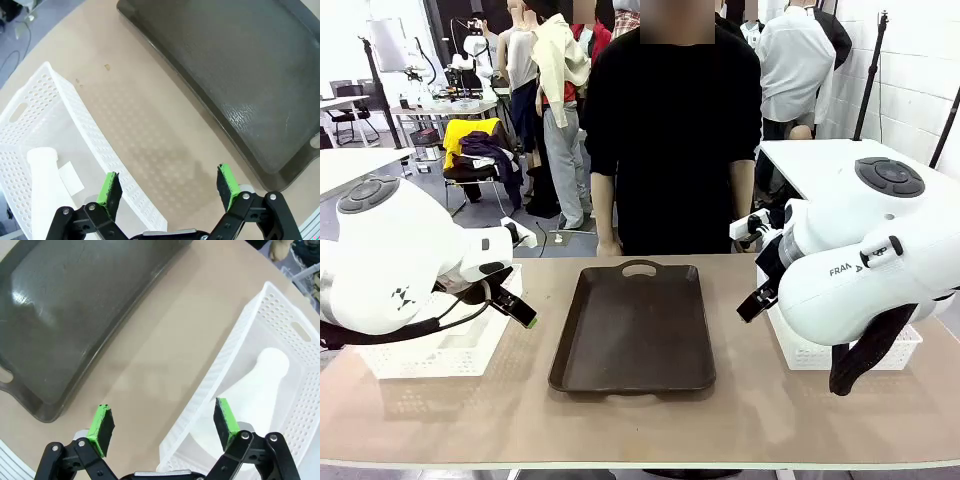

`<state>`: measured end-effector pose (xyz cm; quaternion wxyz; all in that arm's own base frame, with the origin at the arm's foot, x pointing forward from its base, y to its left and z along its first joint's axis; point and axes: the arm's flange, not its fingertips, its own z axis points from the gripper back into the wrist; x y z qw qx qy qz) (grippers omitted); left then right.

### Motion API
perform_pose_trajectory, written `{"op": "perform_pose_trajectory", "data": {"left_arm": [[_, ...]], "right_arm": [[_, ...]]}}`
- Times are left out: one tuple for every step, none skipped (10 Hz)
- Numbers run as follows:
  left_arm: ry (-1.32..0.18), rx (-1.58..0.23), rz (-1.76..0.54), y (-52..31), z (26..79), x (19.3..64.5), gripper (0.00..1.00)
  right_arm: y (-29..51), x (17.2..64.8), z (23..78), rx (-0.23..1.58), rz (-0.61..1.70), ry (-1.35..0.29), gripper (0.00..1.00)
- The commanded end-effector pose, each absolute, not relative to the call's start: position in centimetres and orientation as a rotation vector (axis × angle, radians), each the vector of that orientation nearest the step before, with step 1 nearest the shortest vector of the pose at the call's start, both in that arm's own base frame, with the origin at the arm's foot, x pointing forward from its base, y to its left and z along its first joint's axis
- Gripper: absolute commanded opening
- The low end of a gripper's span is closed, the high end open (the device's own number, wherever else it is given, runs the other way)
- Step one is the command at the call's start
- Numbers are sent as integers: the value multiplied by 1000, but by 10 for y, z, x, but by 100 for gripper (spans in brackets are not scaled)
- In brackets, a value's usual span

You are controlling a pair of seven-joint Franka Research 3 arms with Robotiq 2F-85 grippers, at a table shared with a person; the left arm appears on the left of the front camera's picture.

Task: Prepare the laboratory tools.
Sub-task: Pick up the Big flask that the person points to.

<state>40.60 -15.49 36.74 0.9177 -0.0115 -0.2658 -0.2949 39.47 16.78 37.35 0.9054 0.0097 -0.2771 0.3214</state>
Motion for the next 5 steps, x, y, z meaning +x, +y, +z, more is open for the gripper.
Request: {"op": "perform_pose_trajectory", "data": {"left_arm": [[-547,-24,-607,-155,368,406,100],[-547,-24,-607,-155,368,406,100],[-547,-24,-607,-155,368,406,100],[-547,-24,-607,-155,368,406,100],[-547,-24,-607,-155,368,406,100]], "right_arm": [[168,395,374,20,664,-572,100],[168,395,374,20,664,-572,100],[168,395,374,20,664,-572,100],[168,395,374,20,664,-572,100],[168,395,374,20,664,-572,100]]}}
